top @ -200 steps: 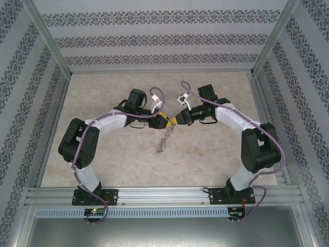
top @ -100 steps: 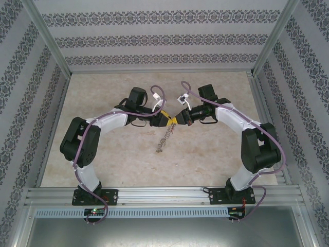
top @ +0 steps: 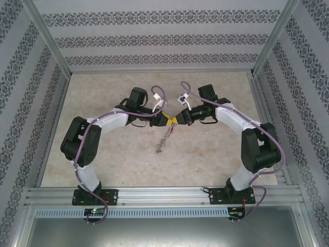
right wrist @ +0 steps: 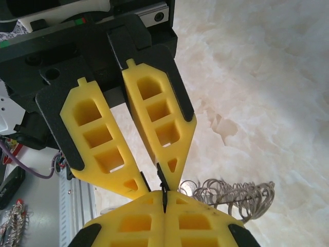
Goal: Put the keys on the keyring
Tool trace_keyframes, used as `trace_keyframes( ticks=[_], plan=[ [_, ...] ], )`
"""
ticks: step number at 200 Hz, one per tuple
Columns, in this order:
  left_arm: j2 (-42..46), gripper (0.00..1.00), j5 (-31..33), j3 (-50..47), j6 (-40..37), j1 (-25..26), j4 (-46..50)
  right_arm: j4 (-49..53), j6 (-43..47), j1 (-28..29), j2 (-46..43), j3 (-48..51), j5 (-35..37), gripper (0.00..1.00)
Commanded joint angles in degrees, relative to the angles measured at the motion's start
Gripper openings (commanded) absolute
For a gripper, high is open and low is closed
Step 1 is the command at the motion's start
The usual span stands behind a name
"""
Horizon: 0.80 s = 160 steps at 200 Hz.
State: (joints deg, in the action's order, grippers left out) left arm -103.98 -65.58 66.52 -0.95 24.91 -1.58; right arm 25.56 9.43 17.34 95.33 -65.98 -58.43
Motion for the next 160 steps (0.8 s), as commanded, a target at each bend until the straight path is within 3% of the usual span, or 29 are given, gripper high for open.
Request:
trace_keyframes(
  ticks=[1,27,58,83,93,160],
  plan=[
    [-1.0,0.12,-1.1,1.6,-1.5,0.7,0.8,0.1,1.4,0.1,0.6,-1.0,-2.6,0.0],
    [-1.2,0.0,-1.1,1.7,-2.1,0.8,1.6,-0.3,1.1,0.2,0.4,-0.9,-2.1,0.0],
    [-0.6,0.0,-0.6,0.9,-1.5,0.8,-0.2,-1.9,-0.5,0.1,-0.7,-0.5,-1.6,0.0],
    [0.6,0.0,0.3,-0.6,-0.6,0.8,-3.4,-6.1,-4.7,-0.6,-4.0,1.9,-0.8,0.29],
    [1.0,0.0,0.3,-1.3,-0.1,0.8,-5.1,-8.8,-7.0,-1.0,-5.9,3.7,-0.1,0.35],
    [3.0,0.0,1.3,-3.8,3.6,0.8,-11.9,-22.3,-23.8,-1.0,-18.2,17.2,12.3,0.37]
  ],
)
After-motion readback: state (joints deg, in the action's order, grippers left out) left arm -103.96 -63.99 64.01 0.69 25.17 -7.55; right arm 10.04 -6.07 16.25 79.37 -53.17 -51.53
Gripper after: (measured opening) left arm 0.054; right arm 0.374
